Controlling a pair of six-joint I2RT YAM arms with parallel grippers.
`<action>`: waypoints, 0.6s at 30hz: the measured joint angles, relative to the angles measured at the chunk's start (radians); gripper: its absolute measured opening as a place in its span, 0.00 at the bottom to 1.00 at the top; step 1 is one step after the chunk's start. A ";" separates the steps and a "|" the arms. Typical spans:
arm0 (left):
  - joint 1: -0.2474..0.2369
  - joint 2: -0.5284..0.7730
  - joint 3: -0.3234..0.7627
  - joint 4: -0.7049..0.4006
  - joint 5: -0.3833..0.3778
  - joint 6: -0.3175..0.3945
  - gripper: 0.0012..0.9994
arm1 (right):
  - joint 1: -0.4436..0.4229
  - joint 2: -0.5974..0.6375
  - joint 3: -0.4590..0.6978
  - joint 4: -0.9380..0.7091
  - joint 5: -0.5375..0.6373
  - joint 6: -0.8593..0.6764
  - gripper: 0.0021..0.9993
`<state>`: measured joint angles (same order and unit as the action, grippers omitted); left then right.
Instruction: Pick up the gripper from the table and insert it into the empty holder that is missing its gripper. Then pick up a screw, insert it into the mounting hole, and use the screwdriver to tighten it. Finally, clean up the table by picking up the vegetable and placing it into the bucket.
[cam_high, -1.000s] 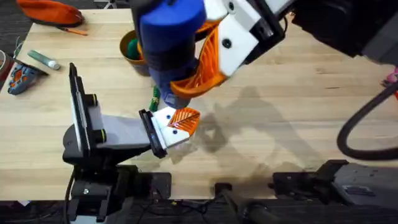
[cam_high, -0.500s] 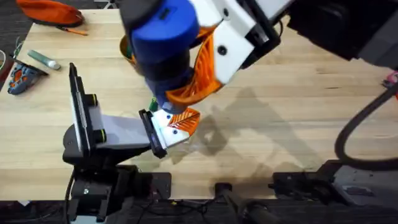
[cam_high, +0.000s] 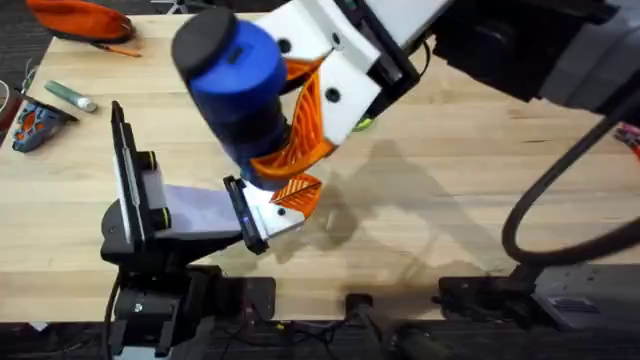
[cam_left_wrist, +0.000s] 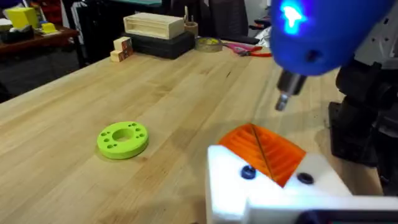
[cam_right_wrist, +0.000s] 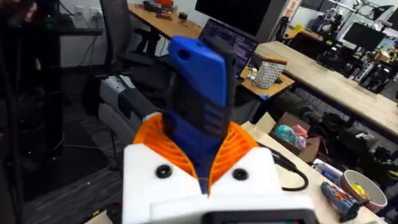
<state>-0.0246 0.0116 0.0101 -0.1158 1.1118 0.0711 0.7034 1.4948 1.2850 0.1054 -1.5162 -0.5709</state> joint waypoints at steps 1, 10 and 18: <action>0.000 0.000 0.000 0.000 0.000 0.000 0.01 | 0.004 0.001 0.000 0.002 0.000 0.000 0.01; 0.000 0.000 0.000 0.000 0.000 0.000 0.01 | 0.010 0.057 0.000 0.017 0.000 -0.003 0.01; 0.000 0.000 0.000 0.000 0.000 0.000 0.01 | 0.010 0.065 0.000 0.021 0.000 -0.003 0.01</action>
<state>-0.0246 0.0116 0.0101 -0.1158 1.1118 0.0711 0.7132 1.5598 1.2850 0.1268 -1.5162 -0.5739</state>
